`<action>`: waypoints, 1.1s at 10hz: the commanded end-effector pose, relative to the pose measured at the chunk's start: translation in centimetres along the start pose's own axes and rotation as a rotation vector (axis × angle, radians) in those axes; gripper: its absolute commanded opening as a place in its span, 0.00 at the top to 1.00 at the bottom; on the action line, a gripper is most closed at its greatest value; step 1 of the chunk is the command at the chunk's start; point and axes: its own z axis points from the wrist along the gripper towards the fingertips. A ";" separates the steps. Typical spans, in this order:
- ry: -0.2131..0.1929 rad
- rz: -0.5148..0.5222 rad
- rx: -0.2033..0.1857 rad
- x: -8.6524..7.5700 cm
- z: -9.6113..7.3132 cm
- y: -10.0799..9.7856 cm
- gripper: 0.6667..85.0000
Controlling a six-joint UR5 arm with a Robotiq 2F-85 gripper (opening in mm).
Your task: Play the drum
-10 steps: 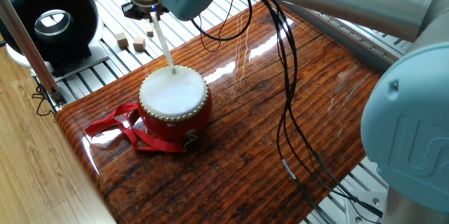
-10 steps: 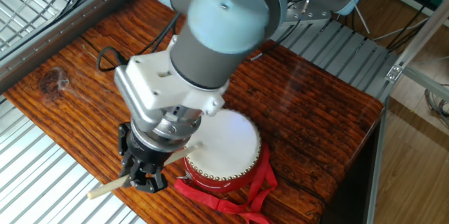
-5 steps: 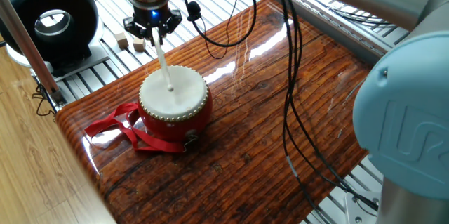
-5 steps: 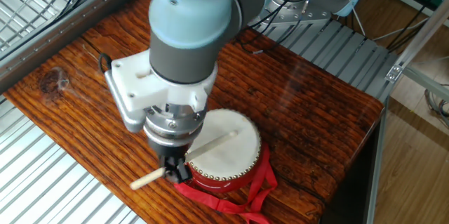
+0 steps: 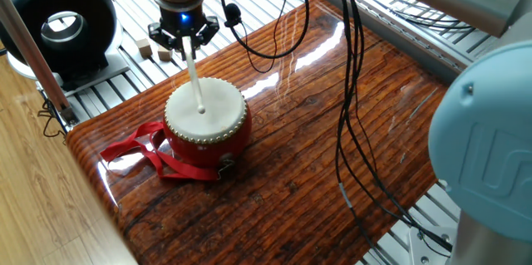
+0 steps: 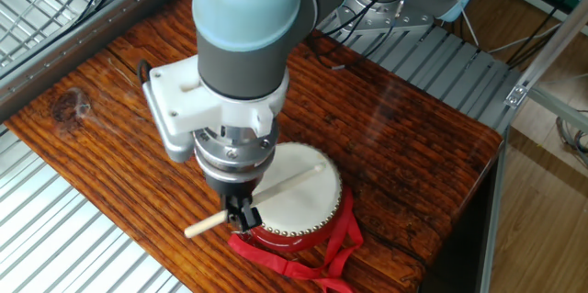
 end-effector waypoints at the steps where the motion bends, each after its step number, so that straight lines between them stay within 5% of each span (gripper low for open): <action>1: -0.005 0.029 0.014 0.2 -0.4 -0.7 1.00; 4: 0.054 -0.163 -0.032 1.9 -0.4 0.5 1.00; 6: -0.023 -0.380 -0.063 0.3 -0.6 1.6 1.00; 8: -0.040 -0.479 -0.165 0.7 -0.9 4.3 1.00; 9: -0.035 -0.600 -0.157 1.2 -0.8 4.1 1.00; 11: 0.027 -0.654 -0.197 3.4 -0.6 4.9 1.00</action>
